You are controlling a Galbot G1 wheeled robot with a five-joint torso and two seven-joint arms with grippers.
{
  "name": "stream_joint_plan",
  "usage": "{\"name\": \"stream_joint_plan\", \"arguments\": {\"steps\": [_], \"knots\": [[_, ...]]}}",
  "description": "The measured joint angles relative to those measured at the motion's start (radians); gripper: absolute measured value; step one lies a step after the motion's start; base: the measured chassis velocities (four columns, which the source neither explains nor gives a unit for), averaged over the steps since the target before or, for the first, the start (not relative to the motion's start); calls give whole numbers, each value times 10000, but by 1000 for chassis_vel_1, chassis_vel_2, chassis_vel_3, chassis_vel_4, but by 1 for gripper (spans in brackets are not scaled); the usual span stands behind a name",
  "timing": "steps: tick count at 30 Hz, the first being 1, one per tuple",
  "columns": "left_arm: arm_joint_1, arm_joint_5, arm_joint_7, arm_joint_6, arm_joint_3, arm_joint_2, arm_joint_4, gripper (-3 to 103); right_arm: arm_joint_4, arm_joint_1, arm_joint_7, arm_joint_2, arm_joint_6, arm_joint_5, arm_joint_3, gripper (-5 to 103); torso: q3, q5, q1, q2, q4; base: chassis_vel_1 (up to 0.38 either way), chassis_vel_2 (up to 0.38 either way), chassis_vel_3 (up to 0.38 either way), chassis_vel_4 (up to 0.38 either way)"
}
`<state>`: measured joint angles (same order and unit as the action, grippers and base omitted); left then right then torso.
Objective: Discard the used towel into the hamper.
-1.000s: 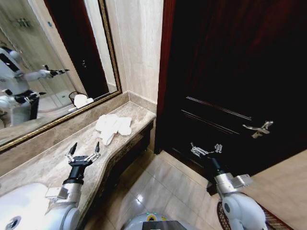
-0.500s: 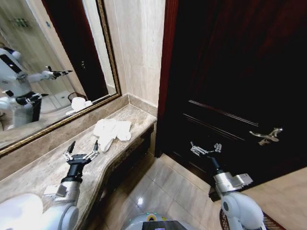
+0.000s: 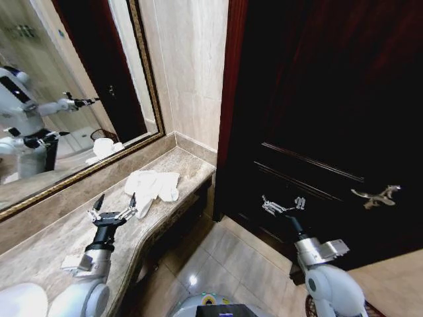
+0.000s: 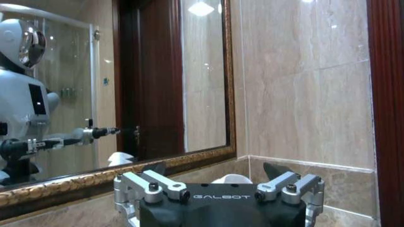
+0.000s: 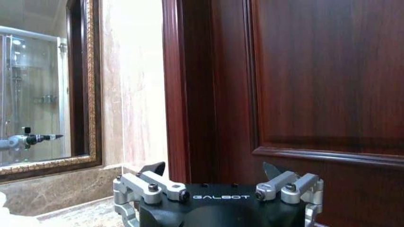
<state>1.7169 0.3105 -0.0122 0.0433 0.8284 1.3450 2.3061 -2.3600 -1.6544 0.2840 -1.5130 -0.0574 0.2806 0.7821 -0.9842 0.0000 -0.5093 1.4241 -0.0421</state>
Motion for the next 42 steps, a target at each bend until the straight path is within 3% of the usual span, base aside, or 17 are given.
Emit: {"name": "stream_joint_plan", "arguments": {"steps": [9, 18, 22, 26, 29, 42], "knots": [[-103, -6, 197, -208, -97, -5, -38, 100, 4, 0, -2, -6, 46, 92, -45, 100, 0, 0, -1, 0, -1, -77, 65, 69, -67], [-608, -55, 545, -874, -240, -467, -350, 100, 4, -4, -18, 52, 56, 109, -47, 100, 0, 0, 2, 0, -1, -5, 6, 7, -5], [-1159, 106, 774, -1508, -383, -868, -565, 100, -1, -5, -62, 63, 39, 92, -58, 100, 0, -1, 3, 0, -1, 0, 0, 0, 0], [-1975, 414, 1087, -2521, -621, -1174, -672, 100, -17, 71, -81, 81, -44, -23, -145, 100, 0, -1, 0, 0, 3, 0, 0, 0, 0], [-2185, 512, 1119, -2775, -681, -1270, -722, 100, -7, 138, -83, 52, -85, -108, -224, 100, 0, 1, 0, 0, 1, 0, 0, 0, 0], [-2801, 556, 1012, -2748, -870, -1582, -1668, 100, 40, 236, -61, 177, -266, -496, -440, 100, 0, -1, 0, 0, 1, 0, 0, 0, 0]]}}
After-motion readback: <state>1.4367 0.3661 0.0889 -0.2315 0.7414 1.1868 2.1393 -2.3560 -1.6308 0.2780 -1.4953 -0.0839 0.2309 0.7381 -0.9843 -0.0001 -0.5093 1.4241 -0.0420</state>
